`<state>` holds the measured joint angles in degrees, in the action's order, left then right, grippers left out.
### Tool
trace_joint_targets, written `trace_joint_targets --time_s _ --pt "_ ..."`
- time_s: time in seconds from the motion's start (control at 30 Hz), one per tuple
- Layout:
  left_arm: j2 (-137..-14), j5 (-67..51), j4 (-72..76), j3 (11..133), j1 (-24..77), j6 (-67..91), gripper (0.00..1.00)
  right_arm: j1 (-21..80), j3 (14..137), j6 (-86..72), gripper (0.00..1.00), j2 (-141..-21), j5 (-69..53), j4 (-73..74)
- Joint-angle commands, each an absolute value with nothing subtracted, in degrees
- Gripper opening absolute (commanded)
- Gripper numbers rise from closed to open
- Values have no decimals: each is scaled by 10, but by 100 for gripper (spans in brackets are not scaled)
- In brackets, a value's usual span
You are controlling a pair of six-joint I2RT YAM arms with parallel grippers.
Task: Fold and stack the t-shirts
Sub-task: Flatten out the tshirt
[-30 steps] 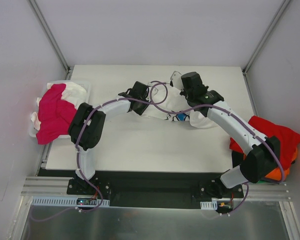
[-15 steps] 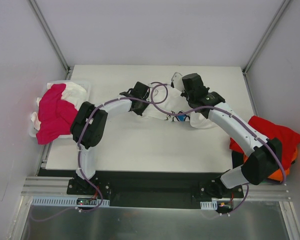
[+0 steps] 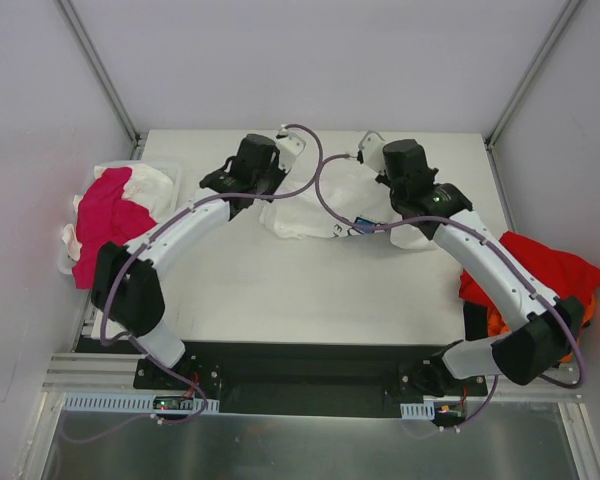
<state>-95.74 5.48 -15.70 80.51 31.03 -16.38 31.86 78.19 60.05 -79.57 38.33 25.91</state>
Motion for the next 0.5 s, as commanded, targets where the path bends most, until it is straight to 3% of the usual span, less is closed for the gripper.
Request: trace_joint_targets --time_s 0.0,0.47 --pt "-875 85 -160 820 309 -185 0 322 839 599 1 -733 416 272" --pt "-773 127 -155 867 311 -233 0 345 906 637 1 -640 435 291"
